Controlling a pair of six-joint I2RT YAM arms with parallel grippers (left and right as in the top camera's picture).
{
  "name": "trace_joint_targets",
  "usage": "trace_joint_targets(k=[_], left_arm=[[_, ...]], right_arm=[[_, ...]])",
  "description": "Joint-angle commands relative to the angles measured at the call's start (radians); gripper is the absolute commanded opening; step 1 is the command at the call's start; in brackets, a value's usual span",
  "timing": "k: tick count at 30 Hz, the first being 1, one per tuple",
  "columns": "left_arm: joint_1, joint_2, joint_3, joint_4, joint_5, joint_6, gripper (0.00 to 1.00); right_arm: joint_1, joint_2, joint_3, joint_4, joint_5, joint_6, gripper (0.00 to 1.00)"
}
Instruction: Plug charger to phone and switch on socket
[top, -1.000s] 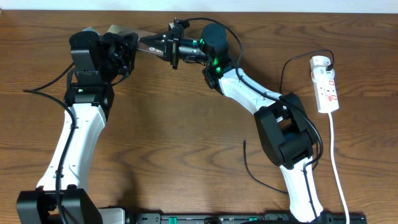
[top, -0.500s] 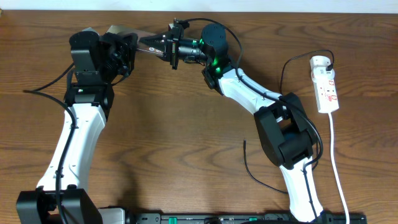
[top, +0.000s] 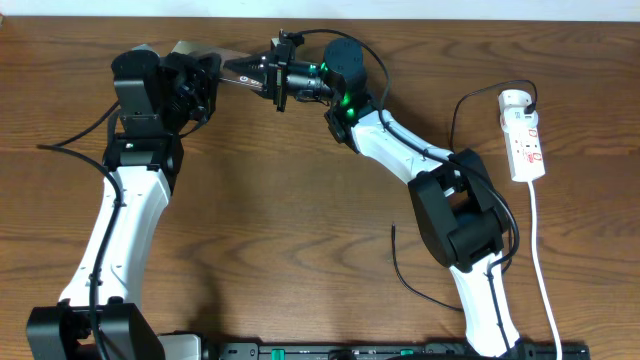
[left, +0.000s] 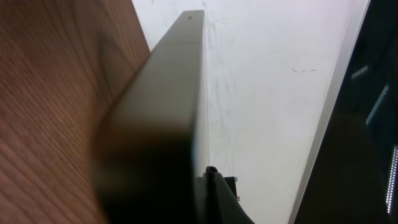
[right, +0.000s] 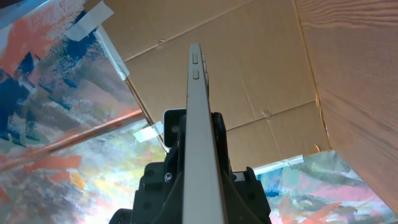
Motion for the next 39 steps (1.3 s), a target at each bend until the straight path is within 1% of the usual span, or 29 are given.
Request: trace_joint_targets(k=[1,19,20,23,27,31,34,37,39], left_arm=[[-0.003,0.009,-0.010,-0.014,-0.021,0.052,0.07],[-0.003,0.009,-0.010,-0.014,-0.020,0.051,0.07],[-0.003,0.009,-0.010,-0.014,-0.020,0.051,0.07],[-0.003,0.009,-0.010,-0.014,-0.020,0.051,0.07],[-0.003,0.009,-0.010,-0.014,-0.020,0.051,0.07],[-0.003,0.009,-0.010,-0.014,-0.020,0.051,0.08],[-0.003,0.009,-0.010,-0.014,-0.021,0.051,0.07],[-0.003,0.009,-0.010,-0.014,-0.021,0.051,0.08],[-0.003,0.009,-0.010,-0.014,-0.021,0.051,0.07]], right_arm=[[0.018,-0.021,0.011,0.015,-0.027,-0.043,0.01],[0.016,-0.021,0.011,0.014,-0.026,-0.043,0.01],[0.014,-0.021,0.011,0.014,-0.026,-0.043,0.02],[0.012,-0.021,0.011,0.014,-0.026,-0.043,0.16],[0.011,-0.021,0.011,0.014,-0.026,-0.043,0.18],[0.011,-0.021,0.011,0.015,-0.026,-0.043,0.26],[0.011,-0.021,0.011,0.014,-0.026,-0.043,0.33],[0.011,-0.021,0.011,0.015,-0.027,-0.043,0.43],[0.011,-0.021,0.011,0.015,-0.027,-0.043,0.54]])
